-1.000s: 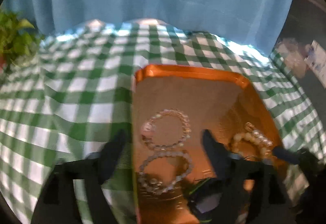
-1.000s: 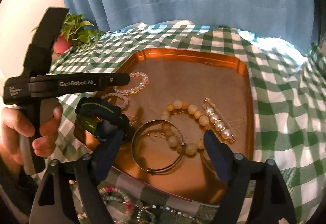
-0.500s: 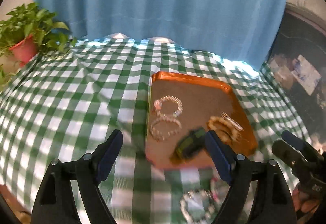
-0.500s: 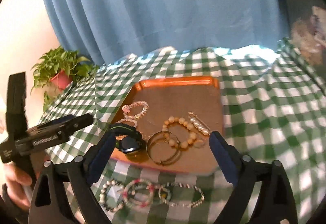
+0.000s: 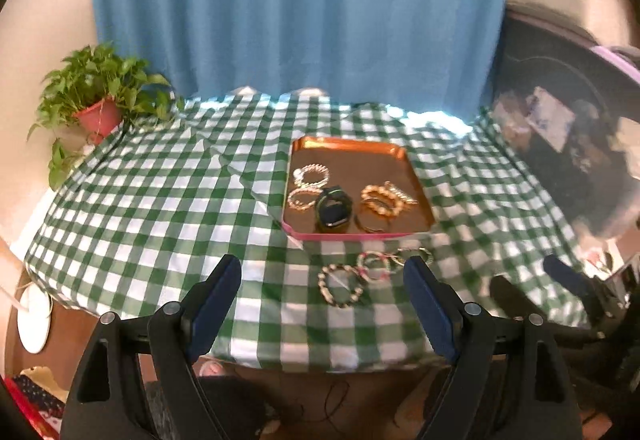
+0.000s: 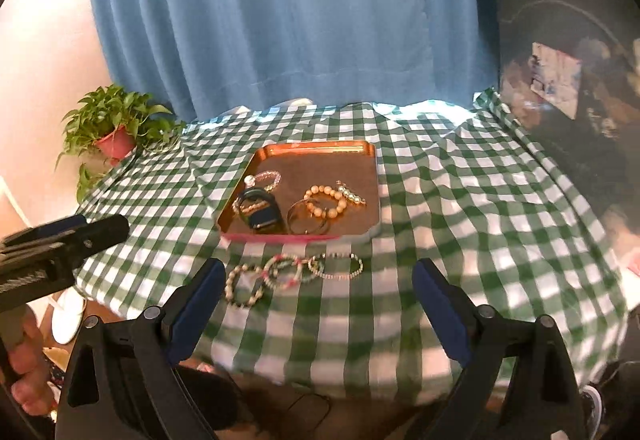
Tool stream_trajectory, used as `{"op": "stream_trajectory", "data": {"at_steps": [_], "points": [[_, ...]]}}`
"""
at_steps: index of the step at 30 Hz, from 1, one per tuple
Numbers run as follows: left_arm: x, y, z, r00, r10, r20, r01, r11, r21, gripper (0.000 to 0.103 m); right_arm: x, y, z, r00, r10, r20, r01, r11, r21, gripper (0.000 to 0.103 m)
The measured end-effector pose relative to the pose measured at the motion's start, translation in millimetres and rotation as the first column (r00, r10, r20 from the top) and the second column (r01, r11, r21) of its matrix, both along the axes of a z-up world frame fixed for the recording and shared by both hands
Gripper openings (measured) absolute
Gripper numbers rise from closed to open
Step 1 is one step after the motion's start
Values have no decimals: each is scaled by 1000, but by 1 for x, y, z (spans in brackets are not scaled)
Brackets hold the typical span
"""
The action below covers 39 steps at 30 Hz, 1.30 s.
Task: Organize jewelry
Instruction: 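Withdraw both open tools from the tray toward the remaining bracelets, then grasp the pink-and-white bead bracelet with the right tool while the left tool grasps the white-and-black bead bracelet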
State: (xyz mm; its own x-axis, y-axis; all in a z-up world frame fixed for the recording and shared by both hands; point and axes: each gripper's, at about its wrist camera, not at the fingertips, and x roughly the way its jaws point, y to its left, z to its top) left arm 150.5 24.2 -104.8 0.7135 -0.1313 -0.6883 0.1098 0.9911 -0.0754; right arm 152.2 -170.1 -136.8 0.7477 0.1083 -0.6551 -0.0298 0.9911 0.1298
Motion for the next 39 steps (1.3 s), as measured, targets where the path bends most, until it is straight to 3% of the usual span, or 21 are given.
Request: {"op": "stream_trajectory", "data": {"at_steps": [9,18,22,25,27,32,39], "points": [[-51,-13,28,995,-50,88,45,997,58,88,-57,15,34,996,35,80,-34,999,-17,97],[-51,-13,19,992,-43,122,34,996,78,88,-58,23,33,991,74,110,-75,997,0,100],[-37,-11,5,995,-37,94,33,998,45,88,-50,21,22,990,85,113,-90,995,34,100],[-24,-13,-11,997,-36,62,31,997,68,88,-38,20,7,990,108,86,-114,991,65,100],[-16,-13,-22,999,-33,44,29,996,87,88,-31,22,-4,991,109,74,-113,993,47,100],[-2,-1,-54,1000,-16,9,15,999,50,88,-15,21,-30,987,155,46,-158,986,55,100],[35,-1,-105,992,-74,-99,78,997,30,88,11,-8,-67,994,111,23,-113,986,119,96]]}}
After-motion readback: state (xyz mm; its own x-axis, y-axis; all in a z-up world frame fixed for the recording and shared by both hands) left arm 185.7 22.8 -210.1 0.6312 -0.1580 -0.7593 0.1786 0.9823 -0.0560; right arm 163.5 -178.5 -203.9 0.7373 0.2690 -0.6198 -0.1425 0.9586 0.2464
